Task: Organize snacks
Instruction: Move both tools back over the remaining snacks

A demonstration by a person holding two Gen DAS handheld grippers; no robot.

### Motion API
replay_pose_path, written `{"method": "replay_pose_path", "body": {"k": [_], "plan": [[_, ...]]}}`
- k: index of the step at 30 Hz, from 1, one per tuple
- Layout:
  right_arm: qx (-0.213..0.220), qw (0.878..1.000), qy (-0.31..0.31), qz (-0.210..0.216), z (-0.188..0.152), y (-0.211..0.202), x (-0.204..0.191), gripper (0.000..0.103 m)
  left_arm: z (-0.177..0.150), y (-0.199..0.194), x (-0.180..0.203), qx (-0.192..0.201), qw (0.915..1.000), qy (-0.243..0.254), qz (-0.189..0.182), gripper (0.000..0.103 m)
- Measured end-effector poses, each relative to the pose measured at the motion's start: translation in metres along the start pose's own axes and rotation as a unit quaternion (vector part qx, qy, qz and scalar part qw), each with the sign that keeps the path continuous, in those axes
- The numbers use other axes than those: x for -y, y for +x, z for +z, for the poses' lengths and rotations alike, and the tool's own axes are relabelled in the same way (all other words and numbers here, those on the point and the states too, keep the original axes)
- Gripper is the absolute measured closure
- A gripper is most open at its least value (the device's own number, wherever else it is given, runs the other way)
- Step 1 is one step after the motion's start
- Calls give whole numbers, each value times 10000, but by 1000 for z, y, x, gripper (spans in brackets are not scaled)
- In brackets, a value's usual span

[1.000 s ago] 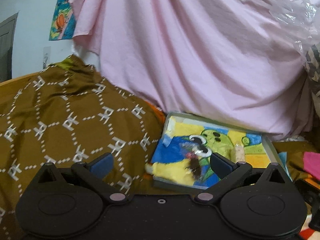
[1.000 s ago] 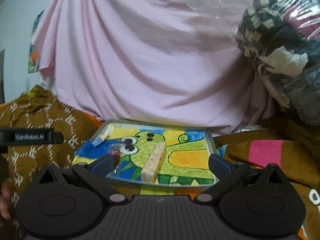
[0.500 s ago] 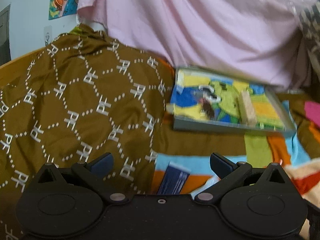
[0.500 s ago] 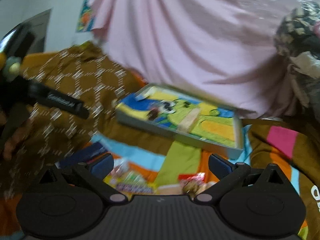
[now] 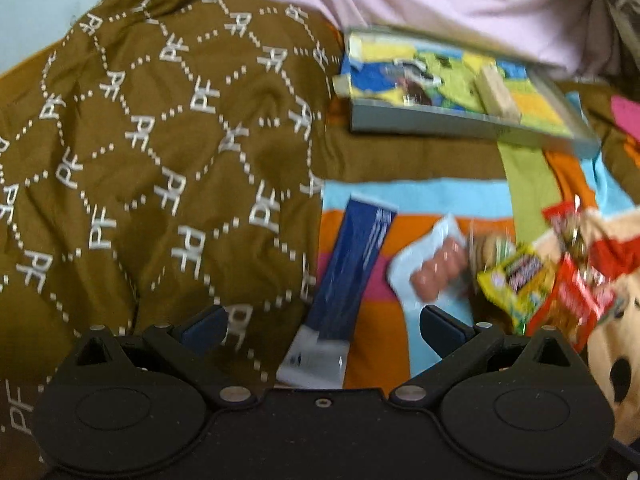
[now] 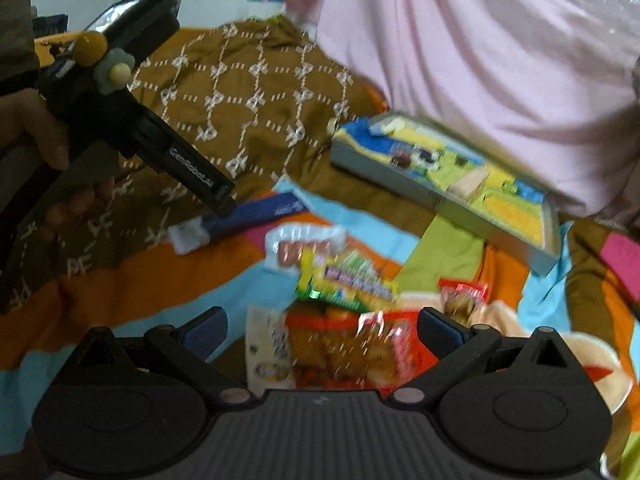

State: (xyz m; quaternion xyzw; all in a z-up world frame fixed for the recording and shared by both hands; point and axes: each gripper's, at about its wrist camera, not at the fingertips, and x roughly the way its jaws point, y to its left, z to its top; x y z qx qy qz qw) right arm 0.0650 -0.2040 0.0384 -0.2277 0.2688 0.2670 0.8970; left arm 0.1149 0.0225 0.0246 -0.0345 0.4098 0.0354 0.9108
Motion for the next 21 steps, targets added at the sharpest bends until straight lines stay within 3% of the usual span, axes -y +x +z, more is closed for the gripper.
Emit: {"method": "replay_pose_path", "body": {"k": [9, 21], "plan": [[-694, 9967, 377, 163, -17, 14, 2, 0, -7, 3, 2, -78, 9999, 128, -47, 1], [-938, 9938, 521, 279, -22, 20, 4, 0, -10, 8, 11, -161, 9991, 340, -179, 1]]}}
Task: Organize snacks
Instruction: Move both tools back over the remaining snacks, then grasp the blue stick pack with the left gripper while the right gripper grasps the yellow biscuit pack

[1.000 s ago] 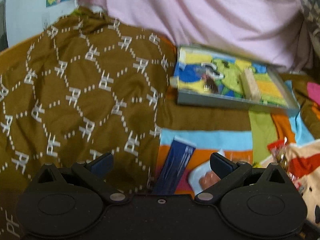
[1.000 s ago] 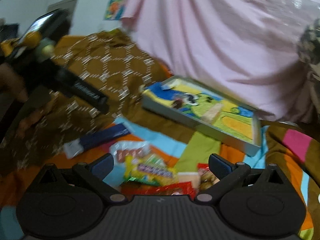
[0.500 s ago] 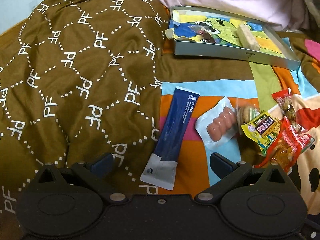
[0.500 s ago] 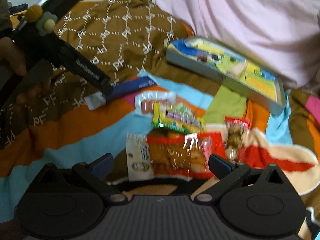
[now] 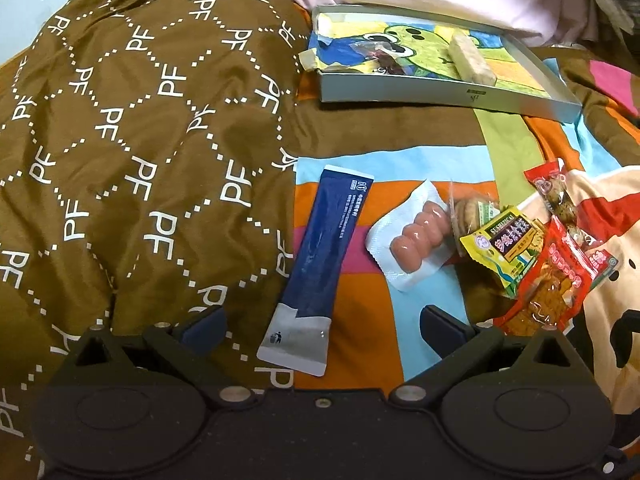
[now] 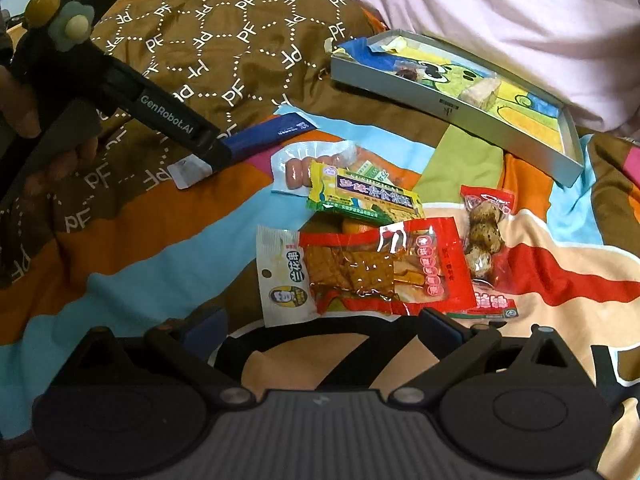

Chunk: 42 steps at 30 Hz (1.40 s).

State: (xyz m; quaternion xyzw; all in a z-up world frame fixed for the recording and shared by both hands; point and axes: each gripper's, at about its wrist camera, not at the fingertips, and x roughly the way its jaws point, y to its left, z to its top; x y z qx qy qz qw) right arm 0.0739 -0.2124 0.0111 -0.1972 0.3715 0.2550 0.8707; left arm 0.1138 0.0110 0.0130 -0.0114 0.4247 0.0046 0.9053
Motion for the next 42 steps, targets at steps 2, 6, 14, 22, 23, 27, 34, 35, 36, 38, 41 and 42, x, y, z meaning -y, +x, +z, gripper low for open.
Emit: {"method": "replay_pose_path", "body": {"k": [2, 6, 14, 22, 23, 27, 34, 35, 36, 38, 41, 42], "plan": [[-23, 10000, 58, 16, 1, 1, 1, 0, 0, 1, -1, 4, 10000, -3, 7, 1], [-87, 9999, 133, 64, 1, 4, 2, 0, 3, 3, -2, 31, 10000, -13, 7, 1], [39, 9997, 234, -30, 9, 9, 10, 0, 5, 11, 0, 100, 9998, 170, 67, 1], [408, 9982, -182, -399, 22, 21, 13, 0, 9, 25, -6, 85, 9997, 184, 164, 1], [443, 9976, -280, -452, 24, 24, 13, 0, 9, 28, -7, 76, 9996, 206, 178, 1], [563, 9936, -696, -688, 28, 38, 15, 0, 10, 36, -10, -20, 9994, 296, 197, 1], [770, 9825, -1401, -956, 28, 57, 10, 3, 10, 46, -13, 87, 9976, 686, 73, 1], [792, 9816, -1456, -952, 28, 59, 10, 4, 11, 49, -13, 80, 9974, 710, 15, 1], [811, 9811, -1489, -933, 29, 61, 10, 6, 12, 50, -14, 75, 9973, 723, -47, 1], [860, 9805, -1528, -890, 31, 65, 10, 6, 14, 53, -15, 127, 9968, 769, -146, 3], [952, 9786, -1624, -829, 33, 69, 8, 11, 15, 56, -16, 163, 9958, 866, -237, 6], [974, 9780, -1657, -810, 34, 71, 7, 14, 15, 57, -16, 157, 9957, 873, -255, 7]]}}
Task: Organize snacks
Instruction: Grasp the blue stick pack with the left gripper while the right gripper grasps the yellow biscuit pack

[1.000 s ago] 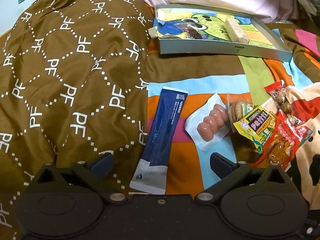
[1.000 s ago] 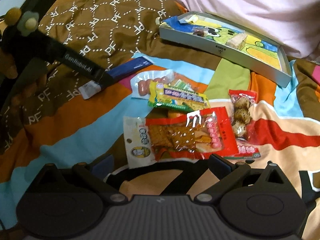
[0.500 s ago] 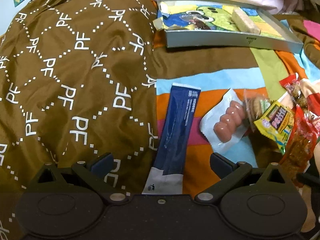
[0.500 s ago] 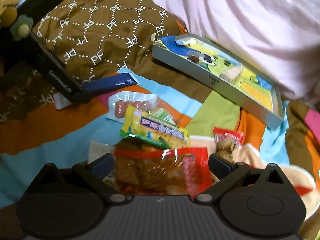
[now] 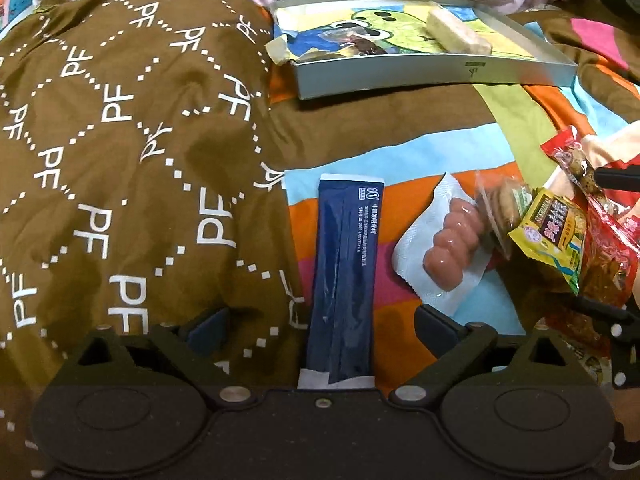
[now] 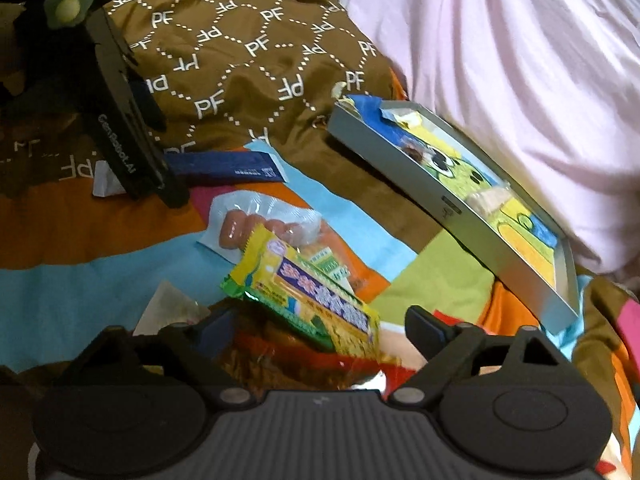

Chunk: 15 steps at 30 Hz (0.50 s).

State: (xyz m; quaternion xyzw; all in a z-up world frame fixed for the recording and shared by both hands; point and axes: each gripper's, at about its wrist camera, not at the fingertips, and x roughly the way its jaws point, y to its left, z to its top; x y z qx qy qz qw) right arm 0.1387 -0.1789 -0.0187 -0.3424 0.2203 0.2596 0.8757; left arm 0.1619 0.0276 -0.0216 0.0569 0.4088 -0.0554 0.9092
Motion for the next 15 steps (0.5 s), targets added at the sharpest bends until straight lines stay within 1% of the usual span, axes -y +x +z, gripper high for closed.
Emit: {"method": "replay_pose_path", "body": {"k": [2, 4, 5, 7, 8, 10, 12, 14, 15], "plan": [[73, 10000, -55, 40, 2, 3, -2, 19, 1, 2, -3, -2, 10000, -45, -49, 9], [59, 9999, -83, 89, 5, 8, -3, 28, 2, 2, -7, 12, 9999, -125, -113, 14], [52, 9999, -51, 115, 6, 10, -2, 29, 3, 2, -9, 30, 9998, -163, -144, 16], [52, 9999, 40, 154, 7, 13, -1, 37, 4, 1, -12, 55, 9996, -203, -191, 24], [49, 9998, 73, 174, 7, 14, 0, 40, 5, 0, -13, 59, 9995, -215, -217, 25], [47, 9997, 119, 223, 8, 15, 0, 47, 6, -2, -15, 74, 9993, -230, -292, 33], [25, 9996, 117, 273, 8, 16, -1, 49, 6, -4, -16, 111, 9992, -186, -345, 35], [17, 9995, 119, 277, 7, 15, -2, 50, 6, -4, -16, 138, 9991, -125, -378, 36], [10, 9995, 138, 282, 8, 15, -2, 52, 6, -4, -16, 145, 9991, -110, -388, 37]]}}
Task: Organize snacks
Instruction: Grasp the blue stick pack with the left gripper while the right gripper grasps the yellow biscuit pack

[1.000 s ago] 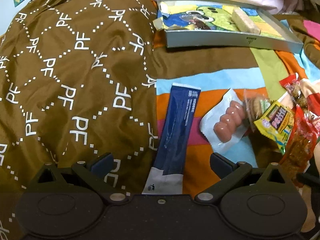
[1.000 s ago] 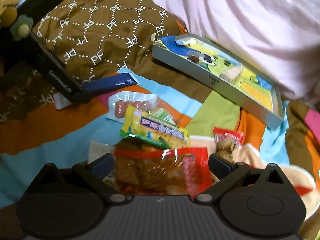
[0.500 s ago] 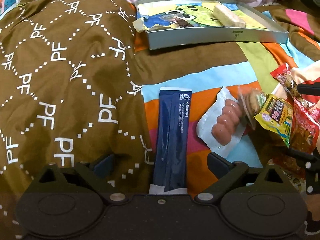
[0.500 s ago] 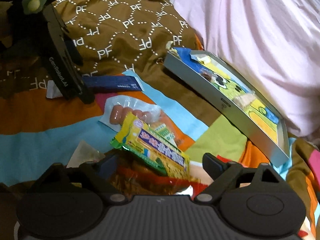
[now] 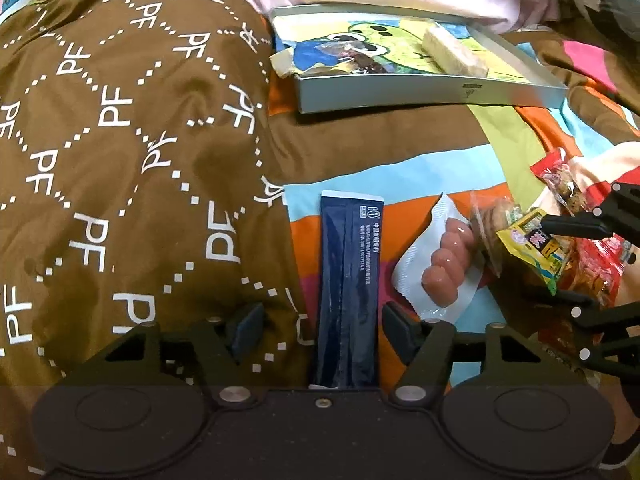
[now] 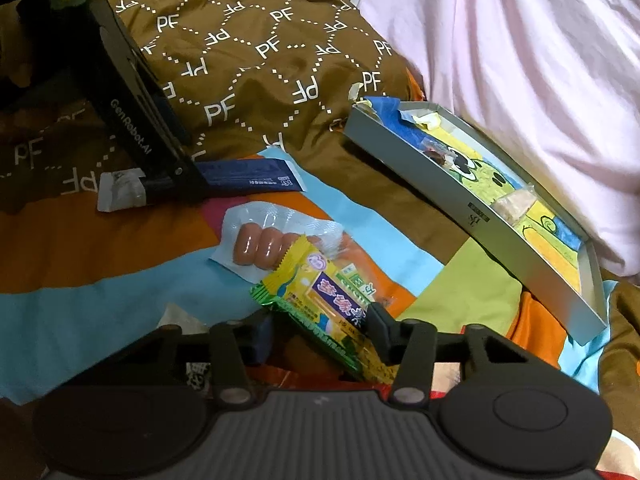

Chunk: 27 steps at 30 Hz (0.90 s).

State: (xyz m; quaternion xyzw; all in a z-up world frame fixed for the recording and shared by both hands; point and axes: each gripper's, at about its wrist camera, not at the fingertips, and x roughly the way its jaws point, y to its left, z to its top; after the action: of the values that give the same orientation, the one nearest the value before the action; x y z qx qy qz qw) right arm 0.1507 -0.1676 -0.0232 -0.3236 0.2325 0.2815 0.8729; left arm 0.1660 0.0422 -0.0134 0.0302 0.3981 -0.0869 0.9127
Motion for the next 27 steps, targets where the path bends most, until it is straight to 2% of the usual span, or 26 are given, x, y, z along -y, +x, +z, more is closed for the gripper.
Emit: {"method": "replay_pose_path", "body": {"k": [5, 9, 14, 20, 27], "plan": [[-1, 10000, 11, -84, 3, -1, 3, 60, 6, 2, 5, 94, 9997, 145, -152, 45], [-24, 9999, 64, -128, 4, -2, 7, 64, 14, 12, 9, -127, 9993, 129, -339, 49], [-124, 9996, 106, -220, 7, 0, 12, 64, 17, 27, 0, -445, 9979, -349, -306, 58], [-271, 9992, -12, -290, 11, 8, 17, 62, 17, 25, 8, -548, 9975, -345, -284, 68], [-314, 9985, -147, -423, 12, 7, 19, 77, 12, 16, 25, -835, 9923, -572, -716, 72]]}}
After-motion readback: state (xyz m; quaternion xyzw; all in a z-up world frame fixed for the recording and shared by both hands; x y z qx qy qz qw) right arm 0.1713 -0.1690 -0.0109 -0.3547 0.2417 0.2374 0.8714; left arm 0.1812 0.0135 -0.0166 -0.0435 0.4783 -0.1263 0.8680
